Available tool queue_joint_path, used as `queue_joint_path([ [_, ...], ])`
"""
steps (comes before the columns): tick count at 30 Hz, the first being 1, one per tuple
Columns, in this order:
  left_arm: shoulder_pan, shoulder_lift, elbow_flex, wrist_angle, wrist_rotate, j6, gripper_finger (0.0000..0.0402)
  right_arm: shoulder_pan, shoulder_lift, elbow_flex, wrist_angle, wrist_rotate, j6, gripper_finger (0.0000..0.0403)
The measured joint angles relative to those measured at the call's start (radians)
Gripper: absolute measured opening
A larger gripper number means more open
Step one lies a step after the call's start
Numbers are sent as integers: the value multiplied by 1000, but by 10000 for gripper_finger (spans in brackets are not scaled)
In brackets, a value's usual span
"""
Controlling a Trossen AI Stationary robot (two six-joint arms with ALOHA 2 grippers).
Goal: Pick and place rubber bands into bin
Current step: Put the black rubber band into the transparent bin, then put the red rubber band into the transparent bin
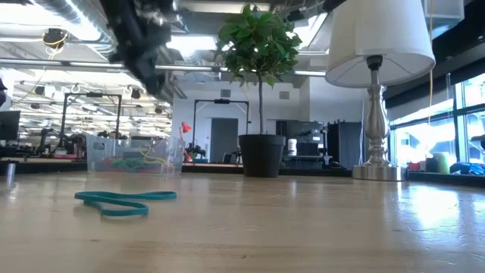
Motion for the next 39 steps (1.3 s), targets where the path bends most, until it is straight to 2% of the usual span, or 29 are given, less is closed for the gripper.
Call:
queue_joint_path([
  [3,144,23,-37,27,103,38,3,0,0,-30,57,-13,0,177],
  [7,290,67,-100,28,158,35,3,0,0,-36,87,-21,5,177],
  [11,363,106,-149,32,162,83,14,0,0,-36,89,-26,48,177],
  [14,388,129,-159,31,162,110,43,0,0,-36,91,-26,49,177],
  [21,398,135,-159,42,122,99,128,0,0,-36,104,-26,49,177],
  [26,398,133,-159,38,112,91,160,0,0,-36,87,-26,44,177],
  [29,395,132,-159,35,175,85,163,0,0,-36,19,-36,47,177],
  [33,359,114,-159,23,250,56,150,1,-2,-47,-116,-127,63,170],
  [36,294,84,-159,23,244,0,134,13,-7,-103,-188,-199,64,153],
  [39,215,51,-158,38,221,-77,120,35,-45,-215,-145,-271,71,133],
])
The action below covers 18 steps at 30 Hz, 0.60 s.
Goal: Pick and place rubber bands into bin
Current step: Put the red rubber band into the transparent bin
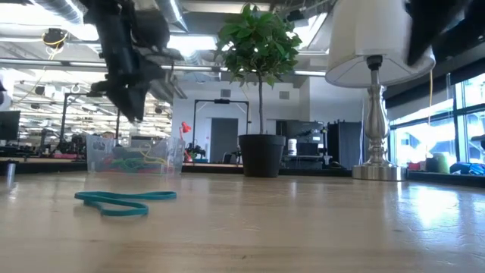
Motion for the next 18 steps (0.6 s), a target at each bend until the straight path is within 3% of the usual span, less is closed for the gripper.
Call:
queue_joint_path([
  [5,-160,-56,0,66,-6,-111,104,62,-120,-242,192,-85,51,102],
  [9,-301,-79,0,172,-31,-102,91,135,-239,-414,390,-118,15,81],
  [13,-429,-80,0,261,-36,127,75,209,-308,-550,592,-131,-136,60],
  [18,-564,-71,0,343,-15,367,58,278,-302,-678,820,-202,-295,51],
])
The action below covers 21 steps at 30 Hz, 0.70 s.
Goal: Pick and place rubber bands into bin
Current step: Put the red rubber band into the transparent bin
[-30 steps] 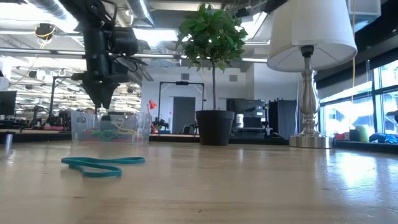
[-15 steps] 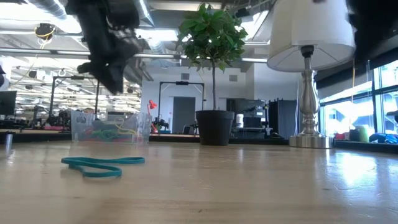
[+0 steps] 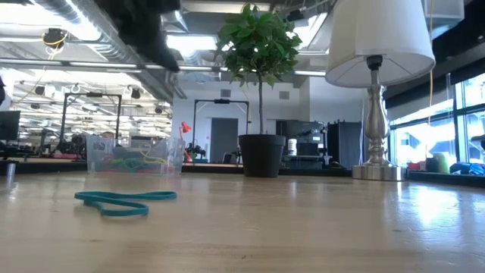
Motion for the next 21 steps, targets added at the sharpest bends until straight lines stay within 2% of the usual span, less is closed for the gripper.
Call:
queue_joint_path([
  [4,-85,0,0,44,-19,-7,52,14,27,-39,115,-12,-44,64],
  [7,-138,0,0,54,-35,-22,49,14,53,-40,162,-4,-136,82],
  [15,-255,0,0,52,-79,-168,47,1,162,-41,293,110,-364,138],
  [21,-321,0,0,54,-139,-244,47,-28,254,-41,310,110,-407,141],
])
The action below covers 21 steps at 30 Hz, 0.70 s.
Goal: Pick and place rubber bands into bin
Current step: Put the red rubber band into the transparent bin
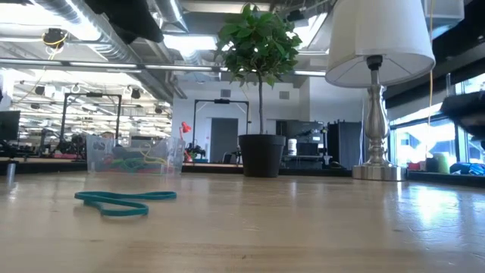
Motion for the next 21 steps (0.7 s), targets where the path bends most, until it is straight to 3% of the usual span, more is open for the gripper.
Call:
queue_joint_path([
  [11,-30,0,0,16,-55,-70,47,1,35,4,11,-18,28,78],
  [21,-30,0,0,20,-64,-88,47,1,-13,20,-12,-21,102,71],
])
